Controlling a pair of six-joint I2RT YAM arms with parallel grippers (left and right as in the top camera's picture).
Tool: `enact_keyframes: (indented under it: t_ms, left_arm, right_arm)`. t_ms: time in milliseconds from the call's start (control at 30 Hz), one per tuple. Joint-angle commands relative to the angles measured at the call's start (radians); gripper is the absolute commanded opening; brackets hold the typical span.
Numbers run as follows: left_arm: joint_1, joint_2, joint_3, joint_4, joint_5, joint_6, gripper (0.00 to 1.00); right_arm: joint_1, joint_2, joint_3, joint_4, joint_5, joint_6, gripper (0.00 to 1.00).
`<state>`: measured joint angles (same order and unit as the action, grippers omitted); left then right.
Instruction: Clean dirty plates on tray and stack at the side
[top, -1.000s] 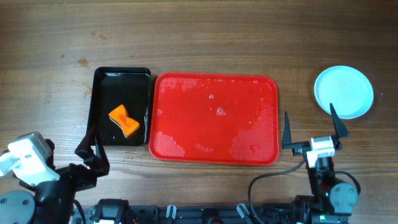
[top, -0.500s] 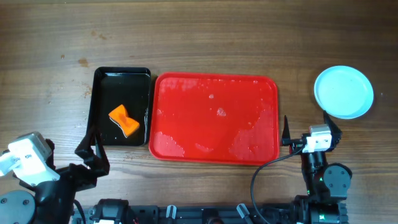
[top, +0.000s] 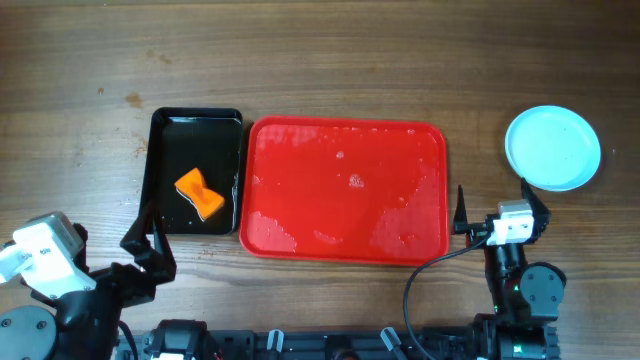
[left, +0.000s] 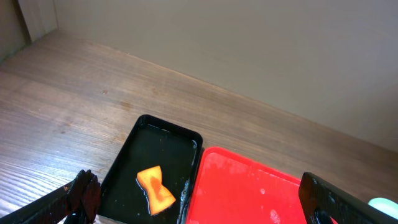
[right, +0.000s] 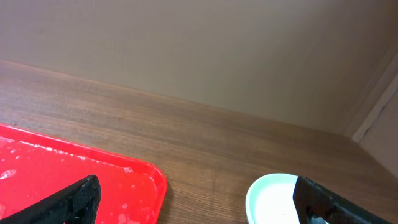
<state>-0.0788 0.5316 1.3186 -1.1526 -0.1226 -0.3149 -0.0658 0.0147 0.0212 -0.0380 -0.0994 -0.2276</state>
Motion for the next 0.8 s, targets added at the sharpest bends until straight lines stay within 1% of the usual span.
enact_keyframes:
  t_ms: [0,467,567,767]
  left_arm:
    - [-0.005,0.0,0.006,0.003,-0.01,0.02,1.0]
    - [0.01,-0.019,0.003,0.006,-0.01,0.021,1.0]
    - [0.047,-0.074,-0.026,0.042,-0.009,0.044,1.0]
    - [0.111,-0.301,-0.219,0.167,-0.01,0.062,1.0]
  right_arm:
    - [0.003,-0.011,0.003,0.002,0.018,0.021,1.0]
    - [0.003,-0.011,0.003,0.002,0.018,0.021,1.0]
    - [0.003,-0.011,0.003,0.002,0.018,0.02,1.0]
    - [0.003,-0.011,0.003,0.002,0.018,0.021,1.0]
